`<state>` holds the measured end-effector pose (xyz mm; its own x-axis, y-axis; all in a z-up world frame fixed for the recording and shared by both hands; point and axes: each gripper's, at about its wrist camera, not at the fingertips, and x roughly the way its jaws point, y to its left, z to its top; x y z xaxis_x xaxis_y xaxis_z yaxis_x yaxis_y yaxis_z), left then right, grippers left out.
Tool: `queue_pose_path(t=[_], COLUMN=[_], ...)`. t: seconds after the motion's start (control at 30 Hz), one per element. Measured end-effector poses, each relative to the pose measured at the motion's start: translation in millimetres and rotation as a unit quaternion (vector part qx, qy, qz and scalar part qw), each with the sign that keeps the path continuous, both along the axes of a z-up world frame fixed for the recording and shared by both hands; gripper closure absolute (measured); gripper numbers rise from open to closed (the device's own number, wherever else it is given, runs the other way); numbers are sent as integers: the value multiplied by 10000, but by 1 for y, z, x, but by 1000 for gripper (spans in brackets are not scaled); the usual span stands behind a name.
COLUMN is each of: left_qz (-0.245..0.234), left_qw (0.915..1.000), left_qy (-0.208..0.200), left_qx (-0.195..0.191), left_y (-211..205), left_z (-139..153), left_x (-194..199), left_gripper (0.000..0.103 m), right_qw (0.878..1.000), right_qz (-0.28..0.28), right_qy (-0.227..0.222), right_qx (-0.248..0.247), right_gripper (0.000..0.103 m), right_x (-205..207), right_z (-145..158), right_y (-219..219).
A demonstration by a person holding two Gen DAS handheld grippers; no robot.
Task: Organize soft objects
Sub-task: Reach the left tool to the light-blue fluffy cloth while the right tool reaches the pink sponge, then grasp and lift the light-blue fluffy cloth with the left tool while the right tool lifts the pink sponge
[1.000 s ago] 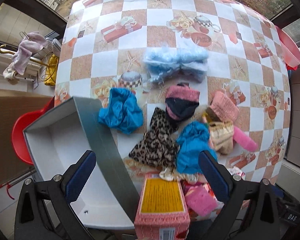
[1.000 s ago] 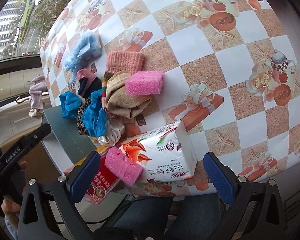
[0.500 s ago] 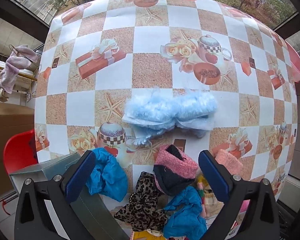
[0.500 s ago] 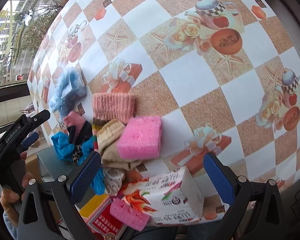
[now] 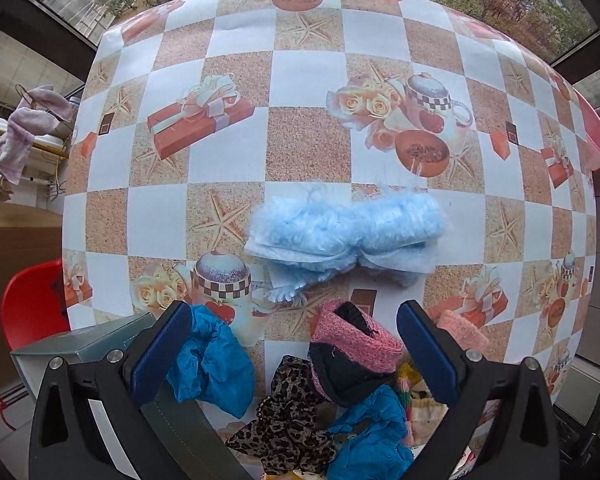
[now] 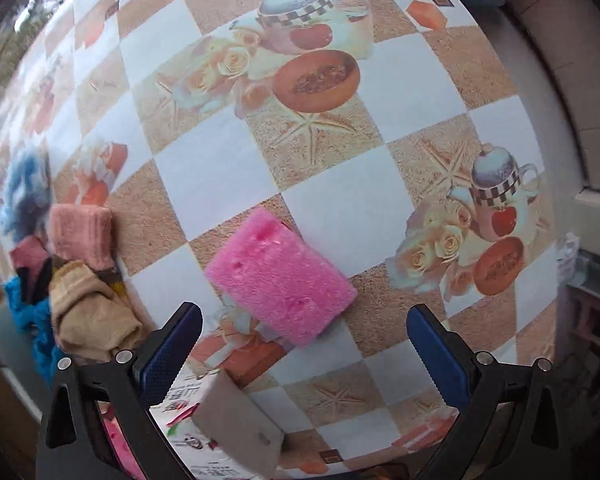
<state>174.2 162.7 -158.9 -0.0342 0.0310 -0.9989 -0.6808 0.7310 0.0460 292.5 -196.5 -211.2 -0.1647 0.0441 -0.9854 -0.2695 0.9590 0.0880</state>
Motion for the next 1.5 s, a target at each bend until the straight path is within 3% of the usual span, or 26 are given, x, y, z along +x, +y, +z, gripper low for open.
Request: queue_pose_path(t=[0.13, 0.2, 0.33, 0.5, 0.73, 0.97, 1.07, 1.2, 1.23, 1.3, 1.37, 1.43, 1.5], left_qz=[-183, -343, -854, -1573, -1930, -2014, -2213, -2494, -2535, -2628, -2754, -2872, -2746], left_qw=[9996, 9988, 9937, 9824, 9772, 9778, 9733, 9649, 9638, 9620, 9587, 9535, 9585], left_qy=[-29, -135, -360, -438, -352, -84, 97, 183, 179, 113, 40, 192, 80], left_qx=[194, 322, 637, 904, 813, 567, 595, 803, 802, 730, 708, 890, 764], left_y=[-3, -4, -12, -25, -30, -26, -30, -39, -40, -44, -52, -56, -54], left_z=[2, 5, 7, 2, -19, -52, -64, -68, -67, -65, -60, -60, -56], left_x=[7, 13, 26, 38, 48, 57, 57, 57, 57, 57, 58, 59, 55], left_gripper=[1, 1, 1, 1, 1, 1, 1, 2, 6, 17, 54, 74, 77], right_qw=[9997, 9981, 9735, 9459, 9522, 9750, 9783, 9793, 9796, 9807, 9832, 9846, 9860], right_qz=[1, -516, -2117, -3058, -3002, -2218, -2069, -2026, -2007, -1950, -1821, -1743, -1652], right_qy=[-61, -11, 253, 377, 175, 131, 96, 1, -53, -108, -95, -144, -190], right_qx=[217, 348, 823, 1020, 530, -77, -31, -41, -47, 118, 88, 83, 101], right_gripper=[0, 0, 0, 0, 0, 0, 0, 19, 28, 29, 29, 29, 29], right_x=[3, 4, 6, 4, -7, 0, -2, -17, -17, -16, -7, -8, -12], right_z=[4, 6, 2, -17, -47, -57, -58, -47, -43, -35, -29, -25, -24], right_y=[-7, -19, -54, -61, -38, -4, 0, -7, -10, -21, -22, -23, -12])
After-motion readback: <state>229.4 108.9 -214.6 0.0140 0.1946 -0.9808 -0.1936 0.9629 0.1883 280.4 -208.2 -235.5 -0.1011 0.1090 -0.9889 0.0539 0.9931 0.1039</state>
